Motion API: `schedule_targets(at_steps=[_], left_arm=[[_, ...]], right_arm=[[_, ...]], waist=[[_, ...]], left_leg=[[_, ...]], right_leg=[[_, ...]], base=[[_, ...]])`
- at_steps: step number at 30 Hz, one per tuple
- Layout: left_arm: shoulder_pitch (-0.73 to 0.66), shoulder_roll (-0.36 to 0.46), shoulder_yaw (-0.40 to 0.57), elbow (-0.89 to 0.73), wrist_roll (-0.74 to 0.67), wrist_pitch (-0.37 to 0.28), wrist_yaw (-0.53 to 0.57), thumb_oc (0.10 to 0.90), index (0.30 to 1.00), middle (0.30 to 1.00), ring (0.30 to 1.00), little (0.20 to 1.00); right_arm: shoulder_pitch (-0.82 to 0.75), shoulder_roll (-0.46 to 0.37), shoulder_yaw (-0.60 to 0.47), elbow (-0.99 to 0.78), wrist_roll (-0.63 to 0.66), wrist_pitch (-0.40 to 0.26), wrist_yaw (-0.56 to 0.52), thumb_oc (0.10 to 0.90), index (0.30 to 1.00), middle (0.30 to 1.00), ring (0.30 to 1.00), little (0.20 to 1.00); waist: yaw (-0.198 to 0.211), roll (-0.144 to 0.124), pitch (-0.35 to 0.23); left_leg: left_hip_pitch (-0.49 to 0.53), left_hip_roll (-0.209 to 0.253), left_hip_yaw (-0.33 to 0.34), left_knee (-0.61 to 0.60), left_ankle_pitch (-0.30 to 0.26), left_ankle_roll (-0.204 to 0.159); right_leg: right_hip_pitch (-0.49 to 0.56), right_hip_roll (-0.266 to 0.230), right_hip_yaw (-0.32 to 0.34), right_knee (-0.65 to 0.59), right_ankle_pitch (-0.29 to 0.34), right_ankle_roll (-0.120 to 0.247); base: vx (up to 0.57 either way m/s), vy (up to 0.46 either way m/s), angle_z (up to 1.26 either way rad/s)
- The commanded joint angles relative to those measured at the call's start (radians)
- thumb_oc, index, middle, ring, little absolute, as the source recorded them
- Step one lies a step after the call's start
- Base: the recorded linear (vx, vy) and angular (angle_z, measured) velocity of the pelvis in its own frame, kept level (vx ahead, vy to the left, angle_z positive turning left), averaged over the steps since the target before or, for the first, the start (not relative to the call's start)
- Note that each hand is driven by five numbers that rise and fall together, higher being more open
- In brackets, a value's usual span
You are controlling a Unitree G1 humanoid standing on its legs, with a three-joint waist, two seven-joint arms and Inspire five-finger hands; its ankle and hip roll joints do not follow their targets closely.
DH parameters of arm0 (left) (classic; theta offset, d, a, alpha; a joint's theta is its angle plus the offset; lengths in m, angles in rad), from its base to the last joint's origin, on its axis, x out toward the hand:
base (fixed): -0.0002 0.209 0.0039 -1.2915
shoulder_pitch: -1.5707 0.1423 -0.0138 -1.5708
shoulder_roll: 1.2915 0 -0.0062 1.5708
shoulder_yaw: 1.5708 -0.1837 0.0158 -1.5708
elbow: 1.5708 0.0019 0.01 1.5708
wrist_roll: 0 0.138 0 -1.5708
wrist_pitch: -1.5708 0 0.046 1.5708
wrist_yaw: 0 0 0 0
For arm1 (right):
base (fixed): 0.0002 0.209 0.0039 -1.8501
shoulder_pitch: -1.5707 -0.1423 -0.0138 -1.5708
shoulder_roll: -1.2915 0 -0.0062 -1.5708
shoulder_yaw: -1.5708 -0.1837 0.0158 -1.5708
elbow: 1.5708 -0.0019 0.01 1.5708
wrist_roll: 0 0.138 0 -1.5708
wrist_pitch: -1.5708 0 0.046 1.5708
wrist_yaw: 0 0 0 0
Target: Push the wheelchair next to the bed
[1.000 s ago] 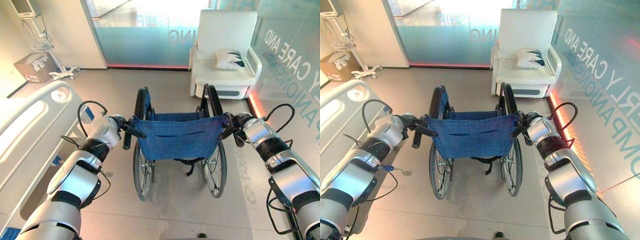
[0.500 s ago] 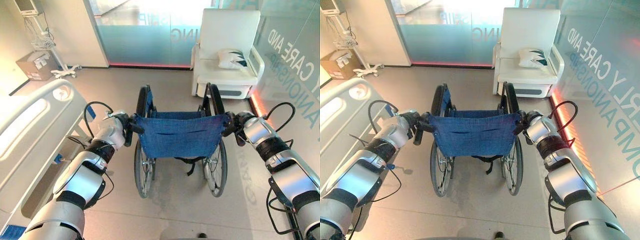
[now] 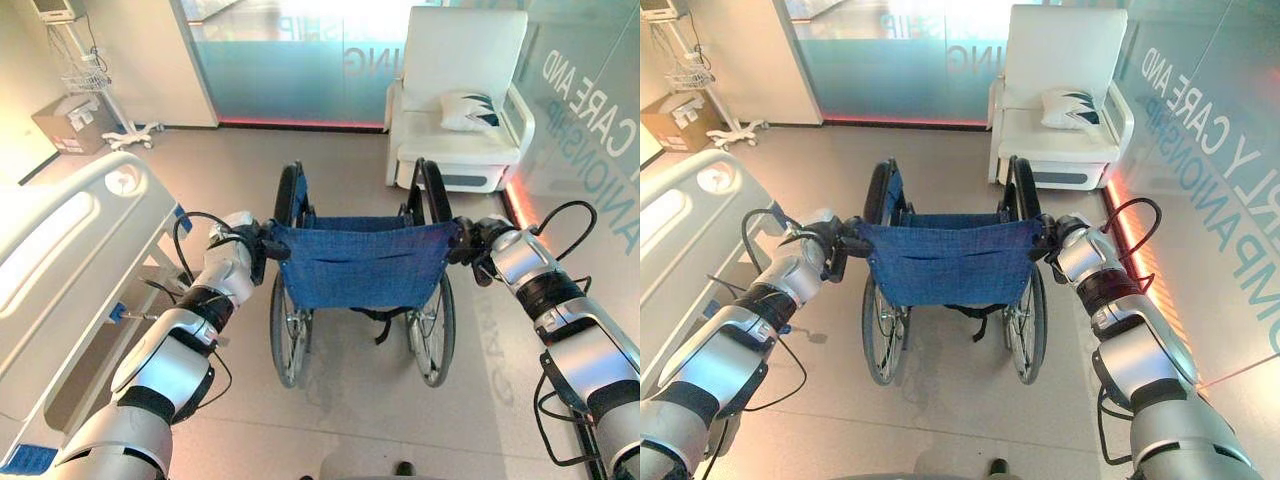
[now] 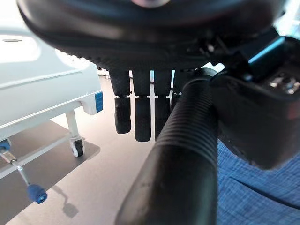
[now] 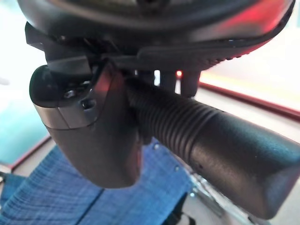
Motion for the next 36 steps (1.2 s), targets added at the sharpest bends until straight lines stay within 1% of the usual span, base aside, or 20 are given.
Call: schedule_targets(at_steps=[1, 4, 12, 13, 14, 15, 17, 18, 21, 22, 23, 24, 26, 27, 29, 31, 32, 33, 34, 36], left_arm=[[0.103, -0.008, -0.06, 0.101, -0.07, -0.086, 0.039, 0.4, 0.3, 0.3, 0.3, 0.3], [0.09, -0.003, -0.053, 0.08, -0.097, -0.084, 0.039, 0.4, 0.3, 0.3, 0.3, 0.3], [0.058, 0.017, -0.021, -0.001, -0.228, -0.114, 0.042, 0.4, 0.3, 0.3, 0.3, 0.3], [0.058, 0.021, -0.018, -0.008, -0.239, -0.119, 0.042, 0.4, 0.3, 0.3, 0.3, 0.3], [0.058, 0.027, -0.015, -0.02, -0.256, -0.127, 0.041, 0.4, 0.3, 0.3, 0.3, 0.3], [0.058, 0.027, -0.015, -0.02, -0.256, -0.127, 0.041, 0.4, 0.3, 0.3, 0.3, 0.3], [0.059, 0.051, -0.01, -0.067, -0.272, -0.135, 0.049, 0.4, 0.3, 0.3, 0.3, 0.3], [0.06, 0.058, -0.009, -0.085, -0.286, -0.145, 0.052, 0.4, 0.3, 0.3, 0.3, 0.3], [0.085, 0.055, 0.003, -0.139, -0.296, -0.141, 0.043, 0.4, 0.3, 0.3, 0.3, 0.3], [0.1, 0.056, 0.005, -0.172, -0.303, -0.133, 0.043, 0.4, 0.3, 0.3, 0.3, 0.3], [0.101, 0.055, 0.005, -0.173, -0.304, -0.136, 0.045, 0.4, 0.3, 0.3, 0.3, 0.3], [0.096, 0.049, 0.0, -0.162, -0.313, -0.153, 0.057, 0.4, 0.3, 0.3, 0.3, 0.3], [0.091, 0.046, -0.007, -0.154, -0.318, -0.164, 0.061, 0.4, 0.3, 0.3, 0.3, 0.3], [0.08, 0.048, -0.013, -0.143, -0.327, -0.178, 0.057, 0.4, 0.3, 0.3, 0.3, 0.3], [0.057, 0.043, -0.021, -0.117, -0.337, -0.205, 0.05, 0.4, 0.3, 0.3, 0.3, 0.3], [0.055, 0.036, -0.022, -0.099, -0.353, -0.21, 0.053, 0.4, 0.3, 0.3, 0.3, 0.3], [0.058, 0.033, -0.024, -0.094, -0.356, -0.206, 0.049, 0.4, 0.3, 0.3, 0.3, 0.3], [0.07, 0.033, -0.027, -0.088, -0.356, -0.192, 0.034, 0.4, 0.3, 0.3, 0.3, 0.3], [0.072, 0.034, -0.027, -0.088, -0.358, -0.19, 0.032, 0.4, 0.3, 0.3, 0.3, 0.3], [0.073, 0.032, -0.027, -0.078, -0.368, -0.178, 0.04, 0.4, 0.3, 0.3, 0.3, 0.3]], right_arm=[[-0.029, 0.022, 0.086, -0.011, -0.051, -0.26, 0.017, 0.4, 0.3, 0.3, 0.3, 0.3], [-0.032, 0.019, 0.095, -0.016, -0.075, -0.259, 0.004, 0.4, 0.3, 0.3, 0.3, 0.3], [-0.021, 0.028, 0.071, -0.002, 0.05, -0.3, -0.083, 0.4, 0.3, 0.3, 0.3, 0.3], [-0.016, 0.028, 0.065, -0.004, 0.059, -0.304, -0.097, 0.4, 0.3, 0.3, 0.3, 0.3], [-0.006, 0.03, 0.051, -0.014, 0.056, -0.307, -0.129, 0.4, 0.3, 0.3, 0.3, 0.3], [-0.006, 0.03, 0.051, -0.014, 0.056, -0.307, -0.129, 0.4, 0.3, 0.3, 0.3, 0.3], [0.012, 0.01, 0.037, -0.058, 0.043, -0.325, -0.175, 0.4, 0.3, 0.3, 0.3, 0.3], [0.022, 0.001, 0.034, -0.085, 0.049, -0.325, -0.187, 0.4, 0.3, 0.3, 0.3, 0.3], [0.069, -0.005, 0.021, -0.136, 0.032, -0.323, -0.206, 0.4, 0.3, 0.3, 0.3, 0.3], [0.095, -0.003, 0.008, -0.163, 0.036, -0.314, -0.198, 0.4, 0.3, 0.3, 0.3, 0.3], [0.098, -0.005, 0.006, -0.165, 0.039, -0.315, -0.198, 0.4, 0.3, 0.3, 0.3, 0.3], [0.1, -0.007, 0.001, -0.157, 0.05, -0.321, -0.187, 0.4, 0.3, 0.3, 0.3, 0.3], [0.097, -0.013, -0.003, -0.148, 0.057, -0.322, -0.18, 0.4, 0.3, 0.3, 0.3, 0.3], [0.088, -0.021, -0.005, -0.13, 0.065, -0.326, -0.174, 0.4, 0.3, 0.3, 0.3, 0.3], [0.069, -0.031, -0.001, -0.078, 0.085, -0.34, -0.158, 0.4, 0.3, 0.3, 0.3, 0.3], [0.059, -0.043, 0.015, -0.053, 0.107, -0.339, -0.114, 0.4, 0.3, 0.3, 0.3, 0.3], [0.061, -0.047, 0.022, -0.052, 0.115, -0.335, -0.103, 0.4, 0.3, 0.3, 0.3, 0.3], [0.073, -0.052, 0.034, -0.057, 0.115, -0.336, -0.083, 0.4, 0.3, 0.3, 0.3, 0.3], [0.075, -0.052, 0.037, -0.059, 0.113, -0.337, -0.08, 0.4, 0.3, 0.3, 0.3, 0.3], [0.073, -0.055, 0.055, -0.058, 0.085, -0.352, -0.055, 0.4, 0.3, 0.3, 0.3, 0.3]], waist=[[0.015, -0.031, 0.075], [0.02, -0.028, 0.073], [0.041, -0.014, 0.083], [0.043, -0.01, 0.084], [0.044, -0.003, 0.089], [0.044, -0.003, 0.089], [0.033, 0.008, 0.128], [0.024, 0.003, 0.146], [0.001, -0.015, 0.175], [-0.013, -0.028, 0.188], [-0.016, -0.029, 0.191], [-0.03, -0.031, 0.201], [-0.037, -0.025, 0.206], [-0.04, -0.024, 0.207], [-0.043, -0.04, 0.197], [-0.044, -0.05, 0.17], [-0.048, -0.051, 0.156], [-0.056, -0.055, 0.13], [-0.057, -0.055, 0.125], [-0.062, -0.057, 0.103]], left_leg=[[-0.023, -0.081, 0.02, 0.013, -0.037, 0.028], [-0.022, -0.087, 0.015, 0.014, -0.039, 0.031], [-0.018, -0.114, -0.017, 0.017, -0.048, 0.061], [-0.019, -0.115, -0.023, 0.016, -0.046, 0.065], [-0.021, -0.114, -0.024, 0.017, -0.041, 0.073], [-0.021, -0.115, -0.024, 0.017, -0.04, 0.073], [-0.025, -0.112, -0.031, 0.036, -0.033, 0.075], [-0.02, -0.118, -0.046, 0.049, -0.043, 0.073], [0.018, -0.136, -0.081, 0.063, -0.074, 0.071], [0.045, -0.148, -0.095, 0.07, -0.105, 0.07], [0.05, -0.148, -0.098, 0.07, -0.111, 0.071], [0.07, -0.15, -0.115, 0.068, -0.135, 0.076], [0.079, -0.143, -0.127, 0.069, -0.145, 0.079], [0.079, -0.14, -0.136, 0.076, -0.152, 0.082], [0.063, -0.143, -0.126, 0.131, -0.182, 0.088], [0.063, -0.128, -0.11, 0.18, -0.204, 0.071], [0.067, -0.116, -0.106, 0.198, -0.215, 0.063], [0.09, -0.08, -0.087, 0.228, -0.234, 0.04], [0.094, -0.074, -0.085, 0.233, -0.238, 0.035], [0.096, -0.031, -0.074, 0.294, -0.203, 0.01]], right_leg=[[0.021, 0.024, -0.011, 0.002, 0.01, -0.023], [0.025, 0.018, -0.014, 0.003, 0.012, -0.022], [0.019, -0.019, -0.017, 0.089, -0.013, -0.011], [0.013, -0.024, -0.017, 0.116, -0.021, -0.008], [-0.012, -0.035, -0.024, 0.2, -0.044, -0.002], [-0.013, -0.036, -0.024, 0.203, -0.045, -0.002], [-0.134, -0.055, -0.025, 0.439, 0.022, 0.024], [-0.175, -0.057, -0.019, 0.454, 0.067, 0.031], [-0.226, -0.072, -0.015, 0.375, 0.142, 0.038], [-0.245, -0.091, -0.016, 0.267, 0.19, 0.049], [-0.25, -0.093, -0.016, 0.241, 0.194, 0.051], [-0.277, -0.1, -0.008, 0.117, 0.215, 0.059], [-0.28, -0.096, 0.007, 0.07, 0.221, 0.059], [-0.282, -0.096, 0.025, 0.057, 0.222, 0.057], [-0.268, -0.103, 0.032, 0.071, 0.213, 0.055], [-0.249, -0.106, 0.026, 0.115, 0.192, 0.053], [-0.25, -0.102, 0.029, 0.148, 0.173, 0.048], [-0.244, -0.098, 0.014, 0.184, 0.144, 0.03], [-0.241, -0.098, 0.01, 0.185, 0.141, 0.026], [-0.231, -0.081, -0.009, 0.197, 0.11, -0.004]], base=[[0.04, 0.107, 0.01], [0.03, 0.1, 0.02], [0.05, 0.144, 0.05], [0.09, 0.189, 0.03], [0.07, 0.142, 0.01], [0.06, 0.177, 0.02], [0.08, 0.149, -0.02], [0.13, 0.072, -0.04], [0.3, -0.062, 0.12], [0.35, -0.133, 0.15], [0.45, -0.227, -0.11], [0.29, -0.163, -0.14], [0.26, -0.15, 0.13], [0.31, -0.241, 0.54], [0.41, -0.338, 0.72], [0.39, -0.283, 0.84], [0.48, -0.273, 0.5], [0.48, -0.268, 0.25], [0.58, -0.335, 0.22], [0.37, -0.241, 0.39]])
